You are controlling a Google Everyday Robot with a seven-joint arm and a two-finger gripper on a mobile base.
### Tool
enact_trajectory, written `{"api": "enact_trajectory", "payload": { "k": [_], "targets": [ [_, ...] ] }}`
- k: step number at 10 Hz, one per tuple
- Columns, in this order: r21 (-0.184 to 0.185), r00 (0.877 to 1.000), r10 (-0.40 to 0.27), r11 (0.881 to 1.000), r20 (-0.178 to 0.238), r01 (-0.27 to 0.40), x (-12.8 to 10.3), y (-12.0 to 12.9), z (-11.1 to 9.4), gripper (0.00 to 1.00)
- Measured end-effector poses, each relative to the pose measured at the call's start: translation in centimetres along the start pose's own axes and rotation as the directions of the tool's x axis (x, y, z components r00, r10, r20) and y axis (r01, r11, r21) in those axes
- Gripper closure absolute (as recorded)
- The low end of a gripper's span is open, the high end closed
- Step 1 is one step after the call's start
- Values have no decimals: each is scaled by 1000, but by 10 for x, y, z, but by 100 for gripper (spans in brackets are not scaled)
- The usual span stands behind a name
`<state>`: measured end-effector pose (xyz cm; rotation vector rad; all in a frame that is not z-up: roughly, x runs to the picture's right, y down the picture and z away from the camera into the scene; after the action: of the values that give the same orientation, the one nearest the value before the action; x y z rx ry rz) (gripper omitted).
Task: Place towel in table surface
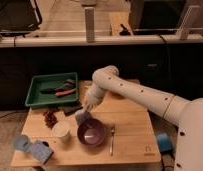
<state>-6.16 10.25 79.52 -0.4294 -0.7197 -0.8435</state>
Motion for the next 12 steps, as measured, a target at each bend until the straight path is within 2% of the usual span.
{"api": "enact_trajectory", "payload": {
  "k": [2,4,5,7,9,11,12],
  "targets": [
    [1,997,82,997,3,-82,8,31,2,98],
    [4,986,168,986,0,-168,15,62,2,98],
    [10,975,220,975,-5,-220,19,77,0,98],
    [35,947,320,947,-14,-319,31,99,-2,93],
    [56,920,392,919,-16,-391,45,102,5,93],
    [68,905,425,904,-25,-423,61,97,7,92],
    [69,895,446,894,-33,-443,68,94,9,87]
  ]
}}
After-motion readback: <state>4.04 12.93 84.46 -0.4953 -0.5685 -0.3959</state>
